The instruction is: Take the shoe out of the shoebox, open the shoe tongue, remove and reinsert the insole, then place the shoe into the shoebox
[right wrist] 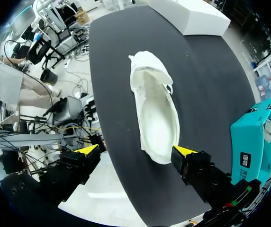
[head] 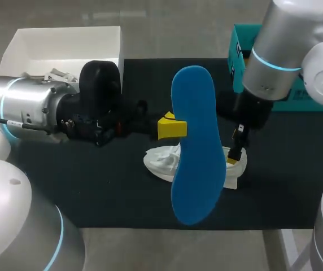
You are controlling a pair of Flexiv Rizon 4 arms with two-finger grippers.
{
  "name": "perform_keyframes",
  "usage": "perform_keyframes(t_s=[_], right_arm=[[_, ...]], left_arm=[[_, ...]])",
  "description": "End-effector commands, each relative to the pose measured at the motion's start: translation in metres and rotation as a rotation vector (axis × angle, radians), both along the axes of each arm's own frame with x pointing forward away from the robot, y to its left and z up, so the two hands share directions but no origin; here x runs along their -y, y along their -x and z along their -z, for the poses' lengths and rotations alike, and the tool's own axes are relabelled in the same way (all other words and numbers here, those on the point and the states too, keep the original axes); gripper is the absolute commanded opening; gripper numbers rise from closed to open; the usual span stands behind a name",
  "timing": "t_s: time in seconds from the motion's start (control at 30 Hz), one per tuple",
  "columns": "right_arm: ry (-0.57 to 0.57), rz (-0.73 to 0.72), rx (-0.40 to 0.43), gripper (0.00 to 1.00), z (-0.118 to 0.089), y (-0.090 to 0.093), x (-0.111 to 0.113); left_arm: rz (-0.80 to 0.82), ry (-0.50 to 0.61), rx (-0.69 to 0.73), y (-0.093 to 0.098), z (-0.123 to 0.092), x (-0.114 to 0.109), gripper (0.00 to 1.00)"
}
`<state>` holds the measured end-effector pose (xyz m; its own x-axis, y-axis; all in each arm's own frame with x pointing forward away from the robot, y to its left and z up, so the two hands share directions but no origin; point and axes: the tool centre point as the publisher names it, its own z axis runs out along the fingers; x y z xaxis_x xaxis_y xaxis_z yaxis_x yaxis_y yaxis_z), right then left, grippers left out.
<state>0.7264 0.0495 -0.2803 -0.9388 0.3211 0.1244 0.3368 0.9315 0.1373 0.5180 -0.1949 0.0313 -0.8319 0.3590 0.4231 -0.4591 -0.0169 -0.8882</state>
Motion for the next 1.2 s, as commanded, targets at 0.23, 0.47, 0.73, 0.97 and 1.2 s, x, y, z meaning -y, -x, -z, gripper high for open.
perform_keyframes(t_s=[0.23,0.47,0.73,0.97,1.2], right_arm=[[0.0,0.001,0.003,1.0,0.0003,0.0014,0.0011],[0.0,0.001,0.003,1.0,0.0003,0.0014,0.0011],[0.0,0.001,0.003,1.0,0.0003,0.0014,0.0011],[0.0,0.001,0.003,1.0,0.0003,0.0014,0.0011],[0.017,0.007,0.004,1.0,0.0042,-0.0033,0.0019]], left_arm=[[-0.005,0.002,-0.001,0.0024,-0.0012,0.0036,0.0],[-0.005,0.002,-0.001,0.0024,-0.0012,0.0036,0.0],[-0.005,0.002,-0.001,0.0024,-0.0012,0.0036,0.0],[-0.005,0.002,-0.001,0.0024,-0.0012,0.0036,0.0],[-0.005,0.002,-0.001,0.0024,-0.0012,0.0036,0.0]])
